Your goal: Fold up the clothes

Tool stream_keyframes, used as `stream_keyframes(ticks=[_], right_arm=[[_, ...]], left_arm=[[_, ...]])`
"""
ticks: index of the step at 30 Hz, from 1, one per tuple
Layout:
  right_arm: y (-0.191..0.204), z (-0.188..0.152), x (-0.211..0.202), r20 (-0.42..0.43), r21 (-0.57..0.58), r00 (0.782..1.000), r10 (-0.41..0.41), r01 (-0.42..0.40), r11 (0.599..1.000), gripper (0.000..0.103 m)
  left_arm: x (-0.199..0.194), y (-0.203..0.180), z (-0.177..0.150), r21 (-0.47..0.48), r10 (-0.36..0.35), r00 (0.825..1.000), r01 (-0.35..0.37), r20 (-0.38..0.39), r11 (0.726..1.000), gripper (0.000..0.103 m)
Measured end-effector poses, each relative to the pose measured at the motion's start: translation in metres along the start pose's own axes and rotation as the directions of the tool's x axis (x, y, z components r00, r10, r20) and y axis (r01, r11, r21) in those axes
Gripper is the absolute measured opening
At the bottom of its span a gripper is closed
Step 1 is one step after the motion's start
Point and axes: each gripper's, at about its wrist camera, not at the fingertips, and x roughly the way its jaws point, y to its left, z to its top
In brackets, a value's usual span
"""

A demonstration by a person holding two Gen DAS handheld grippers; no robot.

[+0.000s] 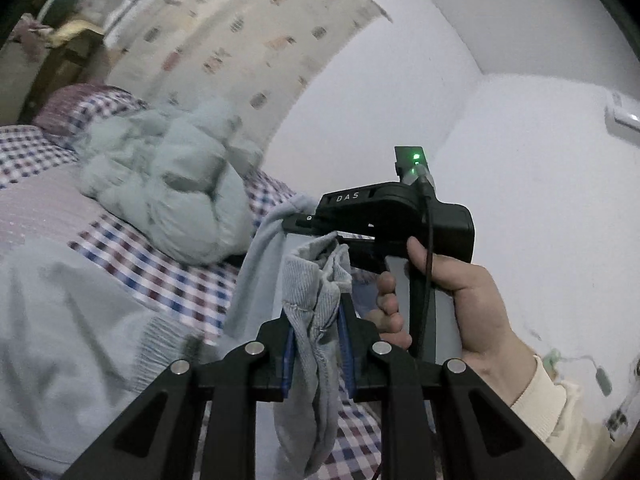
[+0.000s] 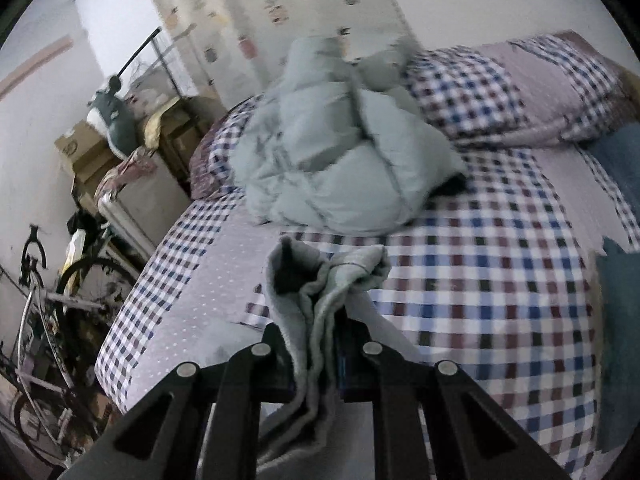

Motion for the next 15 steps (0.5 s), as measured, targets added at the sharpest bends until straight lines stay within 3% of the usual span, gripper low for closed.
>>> stream_keyframes(ticks=[9,15], right_arm=[[0.138,-0.010,0.075,-0.063,-0.145,0.998,-0.010,0.000,0.989,0.013],[0.194,-0.034,0.122,-0.095,-0.228,0.995,-0.043,0.020,0.973,0.012]], left_arm=[[-0.065,0.090,0.026,-0.160,0.156,0.983,-0.139,0.097,0.977,0.019],[-0.093,0.143,0.023,-0.226,0.259,0.962,-0.234,0.087,0.946,0.019]])
